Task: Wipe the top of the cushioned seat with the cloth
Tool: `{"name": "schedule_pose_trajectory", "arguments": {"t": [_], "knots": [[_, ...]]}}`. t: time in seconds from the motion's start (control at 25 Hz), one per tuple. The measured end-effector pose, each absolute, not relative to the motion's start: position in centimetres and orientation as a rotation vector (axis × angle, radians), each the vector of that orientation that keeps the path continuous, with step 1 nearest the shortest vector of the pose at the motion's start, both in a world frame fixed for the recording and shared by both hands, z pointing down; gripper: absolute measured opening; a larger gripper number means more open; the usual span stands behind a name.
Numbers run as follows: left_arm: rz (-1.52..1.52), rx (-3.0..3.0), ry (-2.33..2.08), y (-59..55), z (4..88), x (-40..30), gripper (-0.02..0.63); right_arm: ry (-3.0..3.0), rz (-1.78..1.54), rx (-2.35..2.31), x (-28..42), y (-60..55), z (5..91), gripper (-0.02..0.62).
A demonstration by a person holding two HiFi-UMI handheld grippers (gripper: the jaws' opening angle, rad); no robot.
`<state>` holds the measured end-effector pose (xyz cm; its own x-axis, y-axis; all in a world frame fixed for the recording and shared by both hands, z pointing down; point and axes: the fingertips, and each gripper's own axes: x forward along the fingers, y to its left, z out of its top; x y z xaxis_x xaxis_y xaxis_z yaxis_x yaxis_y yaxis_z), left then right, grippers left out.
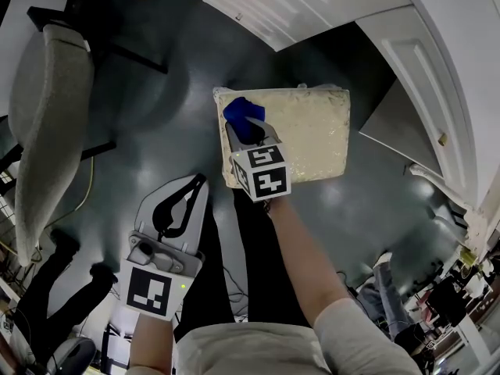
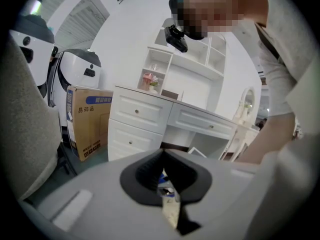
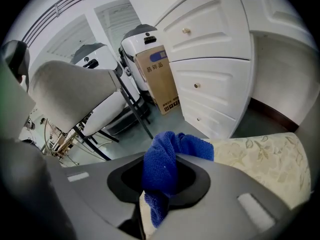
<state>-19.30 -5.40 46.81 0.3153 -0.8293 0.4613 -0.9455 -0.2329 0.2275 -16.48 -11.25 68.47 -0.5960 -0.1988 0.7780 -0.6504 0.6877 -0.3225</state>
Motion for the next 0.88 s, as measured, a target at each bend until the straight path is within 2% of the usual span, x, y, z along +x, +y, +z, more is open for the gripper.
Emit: {"name": "schedule_pose_trajectory", "arguments": {"t": [0.88], "knots": [[0.356,2.160,-1.534,-4.1,46.4,-17.8,0.000,-2.142,0.807,0.618,-13.3,-7.0,68.4,0.078]]}}
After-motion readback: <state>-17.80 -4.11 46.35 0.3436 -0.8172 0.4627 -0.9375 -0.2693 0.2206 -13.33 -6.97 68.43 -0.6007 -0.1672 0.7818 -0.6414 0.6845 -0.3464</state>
